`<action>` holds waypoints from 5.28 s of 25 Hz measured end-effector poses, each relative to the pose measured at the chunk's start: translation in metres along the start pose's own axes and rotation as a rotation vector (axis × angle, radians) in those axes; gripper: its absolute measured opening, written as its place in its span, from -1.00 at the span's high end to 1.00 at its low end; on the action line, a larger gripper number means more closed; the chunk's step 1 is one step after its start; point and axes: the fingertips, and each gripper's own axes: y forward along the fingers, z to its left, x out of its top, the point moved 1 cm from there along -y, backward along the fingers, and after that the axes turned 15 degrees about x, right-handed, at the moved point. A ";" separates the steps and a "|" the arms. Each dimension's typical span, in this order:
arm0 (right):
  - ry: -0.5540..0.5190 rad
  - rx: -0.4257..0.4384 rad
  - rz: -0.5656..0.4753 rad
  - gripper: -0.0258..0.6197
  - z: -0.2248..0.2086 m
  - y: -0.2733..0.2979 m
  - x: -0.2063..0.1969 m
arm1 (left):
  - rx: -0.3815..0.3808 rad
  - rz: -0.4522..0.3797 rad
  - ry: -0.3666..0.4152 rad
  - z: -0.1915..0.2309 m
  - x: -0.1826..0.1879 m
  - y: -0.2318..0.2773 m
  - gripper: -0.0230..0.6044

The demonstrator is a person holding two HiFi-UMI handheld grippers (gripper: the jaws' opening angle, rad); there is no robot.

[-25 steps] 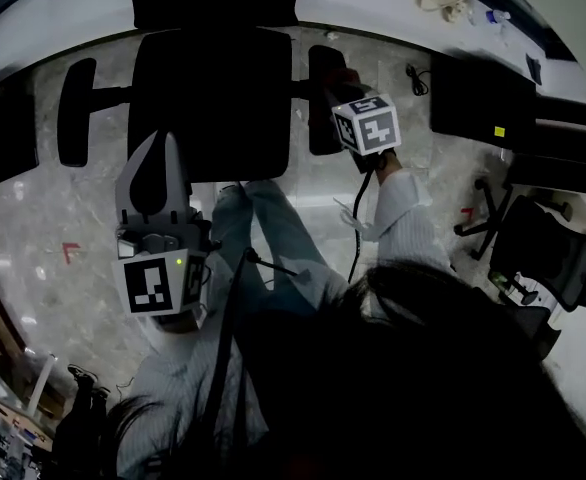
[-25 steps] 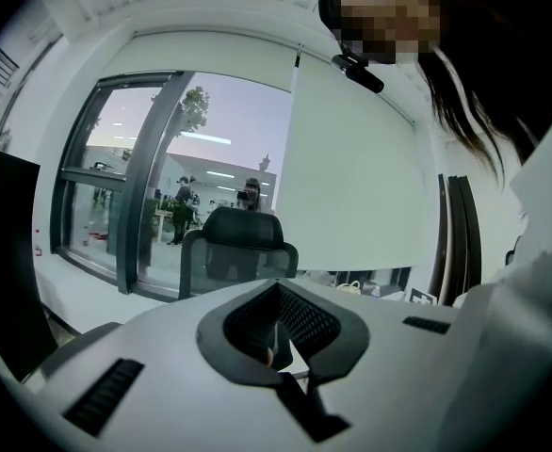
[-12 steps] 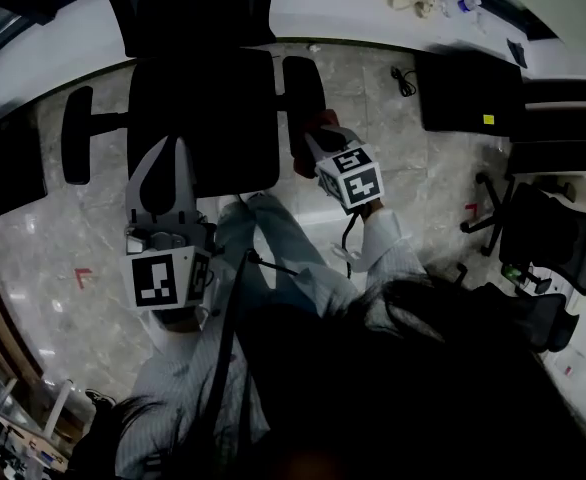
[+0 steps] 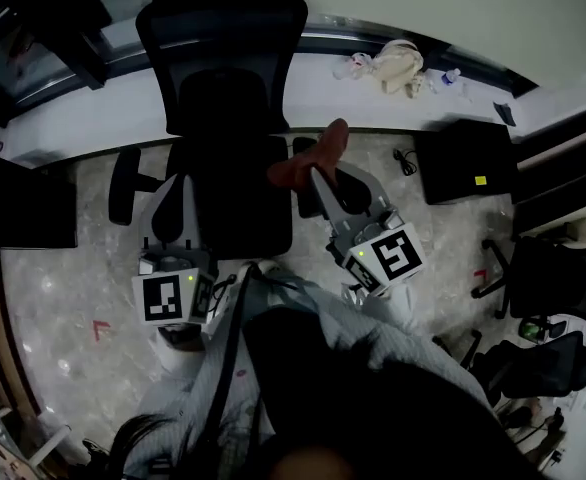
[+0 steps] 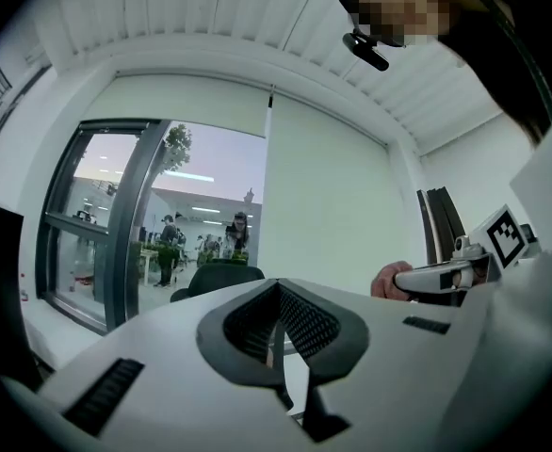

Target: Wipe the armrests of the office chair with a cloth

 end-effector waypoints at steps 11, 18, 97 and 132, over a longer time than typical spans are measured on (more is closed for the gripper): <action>-0.016 0.211 -0.045 0.83 0.056 0.065 0.014 | 0.207 -0.019 0.031 0.085 0.012 -0.052 0.92; -0.002 0.325 0.000 0.83 0.138 0.171 -0.004 | 0.337 -0.040 0.027 0.213 0.017 -0.088 0.92; 0.287 0.183 0.834 0.83 0.230 0.524 -0.361 | -0.056 0.297 -0.035 0.509 -0.125 0.031 0.92; 0.233 0.272 0.875 0.83 0.255 0.525 -0.366 | -0.046 0.307 -0.037 0.520 -0.139 0.041 0.91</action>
